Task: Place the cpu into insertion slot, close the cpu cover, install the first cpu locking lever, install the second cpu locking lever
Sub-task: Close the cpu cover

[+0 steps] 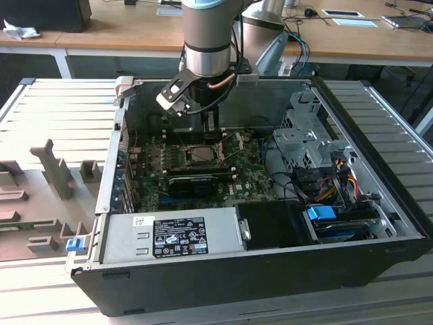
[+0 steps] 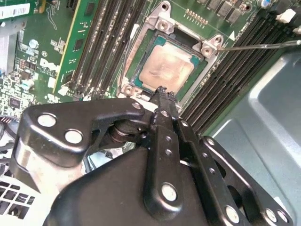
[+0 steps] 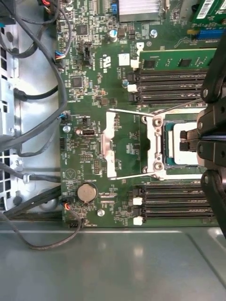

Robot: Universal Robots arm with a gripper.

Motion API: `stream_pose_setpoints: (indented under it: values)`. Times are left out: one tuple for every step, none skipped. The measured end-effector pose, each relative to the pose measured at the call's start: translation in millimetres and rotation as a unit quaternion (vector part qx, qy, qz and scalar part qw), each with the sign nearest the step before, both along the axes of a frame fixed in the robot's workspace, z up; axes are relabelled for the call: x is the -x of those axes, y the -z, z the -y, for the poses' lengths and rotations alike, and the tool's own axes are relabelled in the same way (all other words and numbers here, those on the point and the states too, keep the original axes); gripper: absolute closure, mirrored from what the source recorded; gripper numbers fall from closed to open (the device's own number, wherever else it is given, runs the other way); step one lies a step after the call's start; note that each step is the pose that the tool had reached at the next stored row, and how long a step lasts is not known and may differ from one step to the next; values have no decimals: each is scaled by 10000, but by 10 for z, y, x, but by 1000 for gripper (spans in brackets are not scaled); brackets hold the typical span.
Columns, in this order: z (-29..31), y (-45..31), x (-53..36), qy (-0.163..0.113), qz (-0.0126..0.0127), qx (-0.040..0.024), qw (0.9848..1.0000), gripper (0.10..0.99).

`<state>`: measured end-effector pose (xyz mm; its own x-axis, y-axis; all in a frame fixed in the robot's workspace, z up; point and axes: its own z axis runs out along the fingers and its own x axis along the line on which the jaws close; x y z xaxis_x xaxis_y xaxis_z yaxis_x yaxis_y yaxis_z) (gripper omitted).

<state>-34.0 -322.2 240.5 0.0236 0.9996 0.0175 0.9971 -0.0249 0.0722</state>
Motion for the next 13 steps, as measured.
stream_pose_setpoints:
  values:
    - [0, 0, -15, 1, 0, 0, 10000, 980]
    - [0, 0, -30, 1, -1, 0, 10000, 980]
    - [0, -1, -45, 0, -2, 0, 10000, 980]
    - [1, -3, -49, 0, -3, 1, 10000, 980]
    - [-2, -20, -50, 1, -2, 0, 10000, 980]
    - [-5, -67, -51, 0, -1, 0, 10000, 980]
    - [-5, -83, -52, 0, -2, 0, 10000, 980]
    - [-6, -86, -65, 1, -2, 0, 10000, 980]
    - [-6, -86, -82, 1, -3, -1, 10000, 980]
    - [-5, -87, -109, 0, -6, 0, 10000, 980]
    - [-5, -87, -148, 1, -9, 0, 10000, 980]
    - [-5, -87, -173, 1, -12, 0, 10000, 980]
    - [-5, -87, -198, 0, -15, 0, 10000, 980]
